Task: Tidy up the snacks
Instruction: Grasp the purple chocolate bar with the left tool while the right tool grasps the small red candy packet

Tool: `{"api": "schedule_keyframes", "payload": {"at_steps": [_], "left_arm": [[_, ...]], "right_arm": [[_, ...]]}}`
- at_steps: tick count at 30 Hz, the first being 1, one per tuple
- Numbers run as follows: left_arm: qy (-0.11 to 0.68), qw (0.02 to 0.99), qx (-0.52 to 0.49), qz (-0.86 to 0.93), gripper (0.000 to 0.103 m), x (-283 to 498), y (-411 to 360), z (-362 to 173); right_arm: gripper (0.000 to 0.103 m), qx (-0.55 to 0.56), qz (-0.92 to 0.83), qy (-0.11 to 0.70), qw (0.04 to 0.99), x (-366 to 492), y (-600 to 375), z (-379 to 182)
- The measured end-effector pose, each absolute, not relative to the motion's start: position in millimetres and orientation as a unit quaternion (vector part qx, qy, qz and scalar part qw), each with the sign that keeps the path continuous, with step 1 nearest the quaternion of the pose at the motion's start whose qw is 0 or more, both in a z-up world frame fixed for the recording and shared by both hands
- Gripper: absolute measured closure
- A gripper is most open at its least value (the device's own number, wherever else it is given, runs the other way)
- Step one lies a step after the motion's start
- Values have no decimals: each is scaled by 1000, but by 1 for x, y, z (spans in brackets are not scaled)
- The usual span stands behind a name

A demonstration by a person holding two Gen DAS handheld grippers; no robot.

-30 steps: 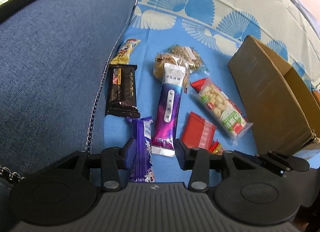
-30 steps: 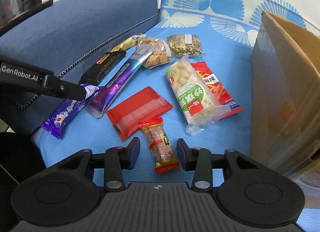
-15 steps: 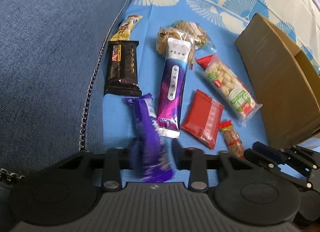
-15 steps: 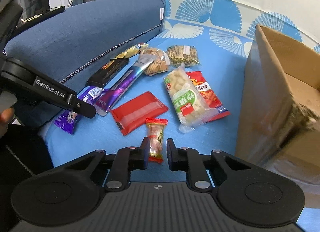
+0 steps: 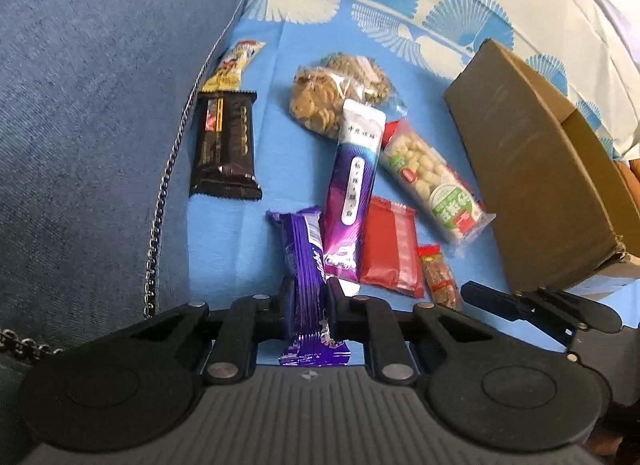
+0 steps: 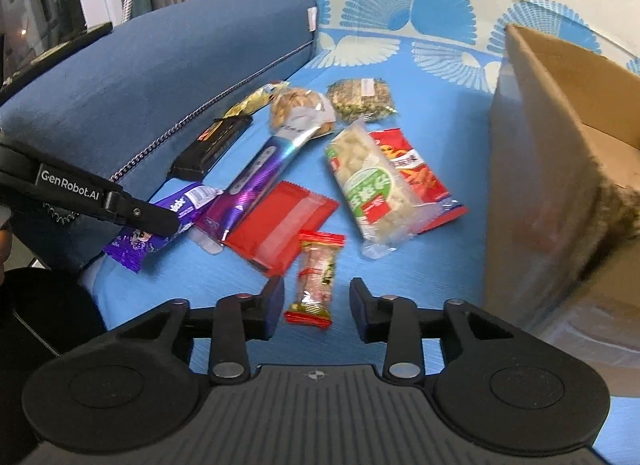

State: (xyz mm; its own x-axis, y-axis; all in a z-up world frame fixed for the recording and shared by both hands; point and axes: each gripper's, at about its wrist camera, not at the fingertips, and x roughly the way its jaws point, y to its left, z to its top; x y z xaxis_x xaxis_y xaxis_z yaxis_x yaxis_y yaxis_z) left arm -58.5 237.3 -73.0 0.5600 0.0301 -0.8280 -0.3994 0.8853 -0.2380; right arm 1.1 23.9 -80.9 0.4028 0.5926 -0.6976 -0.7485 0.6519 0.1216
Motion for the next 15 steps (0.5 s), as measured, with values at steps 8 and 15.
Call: {"api": "schedule_keyframes", "payload": {"at_steps": [8,15], "left_arm": [[484,844,-191,131,76,-49,236,-84],[487,847,-161,137,81,-46,229,-85]], "right_arm": [[61,-139,406,365,826,-3,38,-88],[75,-148,400,354,832,-4,33,-84]]}}
